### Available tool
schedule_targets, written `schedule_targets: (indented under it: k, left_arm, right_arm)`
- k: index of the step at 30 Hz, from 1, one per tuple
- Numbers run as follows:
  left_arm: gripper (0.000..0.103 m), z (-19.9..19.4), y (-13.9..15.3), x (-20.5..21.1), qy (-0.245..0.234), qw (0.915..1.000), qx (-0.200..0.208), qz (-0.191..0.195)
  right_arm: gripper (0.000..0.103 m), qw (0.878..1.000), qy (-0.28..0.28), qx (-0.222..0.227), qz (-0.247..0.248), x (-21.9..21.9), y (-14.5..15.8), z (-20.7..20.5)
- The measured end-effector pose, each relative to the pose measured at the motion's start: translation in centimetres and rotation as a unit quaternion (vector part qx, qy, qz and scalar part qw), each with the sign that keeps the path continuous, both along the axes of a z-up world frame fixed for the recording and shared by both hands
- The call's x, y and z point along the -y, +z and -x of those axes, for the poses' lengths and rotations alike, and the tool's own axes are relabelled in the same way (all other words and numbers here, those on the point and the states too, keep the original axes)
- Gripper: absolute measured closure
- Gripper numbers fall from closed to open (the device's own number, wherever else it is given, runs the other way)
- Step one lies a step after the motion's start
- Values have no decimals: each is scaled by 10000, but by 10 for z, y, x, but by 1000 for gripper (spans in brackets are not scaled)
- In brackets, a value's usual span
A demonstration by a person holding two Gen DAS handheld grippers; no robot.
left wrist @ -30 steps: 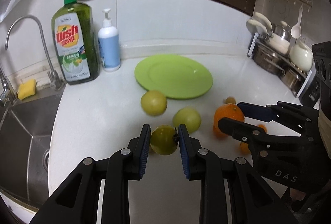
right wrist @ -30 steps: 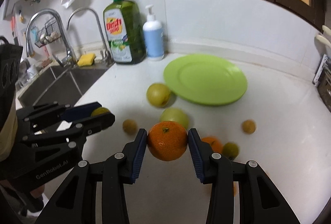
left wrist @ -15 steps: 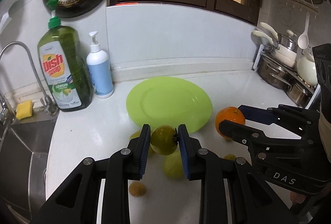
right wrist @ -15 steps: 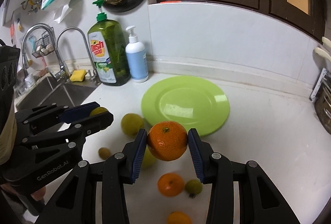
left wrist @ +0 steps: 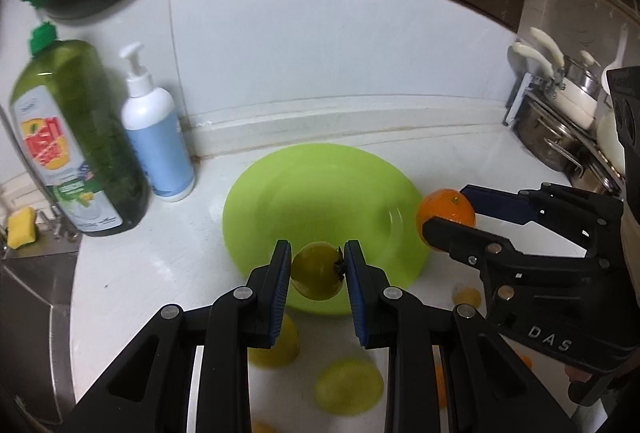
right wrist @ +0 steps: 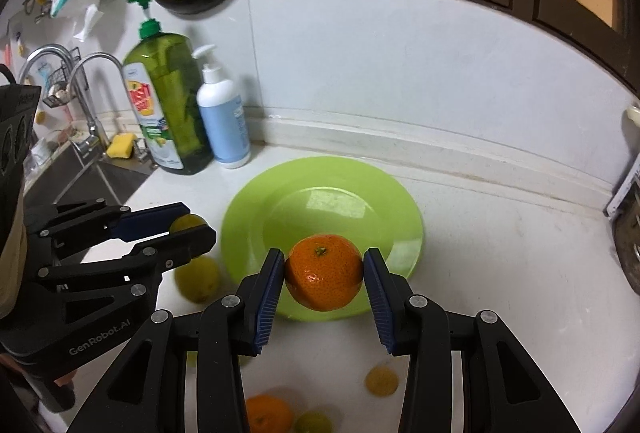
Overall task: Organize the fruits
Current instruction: 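Carry the green tomato and the mandarin over the green plate with both tools, then open both tools to drop the tomato and mandarin onto the plate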
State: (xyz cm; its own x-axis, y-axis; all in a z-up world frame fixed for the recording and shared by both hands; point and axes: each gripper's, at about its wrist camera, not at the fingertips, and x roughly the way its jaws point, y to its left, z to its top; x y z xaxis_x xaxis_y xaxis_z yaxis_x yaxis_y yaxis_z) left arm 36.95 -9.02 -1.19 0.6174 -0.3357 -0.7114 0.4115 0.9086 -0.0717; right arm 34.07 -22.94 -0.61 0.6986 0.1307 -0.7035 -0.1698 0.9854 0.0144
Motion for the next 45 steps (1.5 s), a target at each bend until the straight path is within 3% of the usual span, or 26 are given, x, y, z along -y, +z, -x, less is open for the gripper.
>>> schedule_targets:
  k: [15,30,36,45]
  left_arm:
    - [75,-74,-45,27,-65,9953,-938,-248]
    - [75,-95,-65,34,-66,9901,-1343,-394]
    - [75,-96,-67,36,-69,9905,-1314,-408]
    - [55,-75,-38,26,58,9959,-810,-388]
  right_arm:
    - [61,9956,44,-938,25,19,-51,-79]
    - [61,9926,86,-1213,4,14,-66,-96]
    - [61,9924,90,-1223,11,14,-66,-96]
    - [60,9955,59,-939,-111,16,-47,-78]
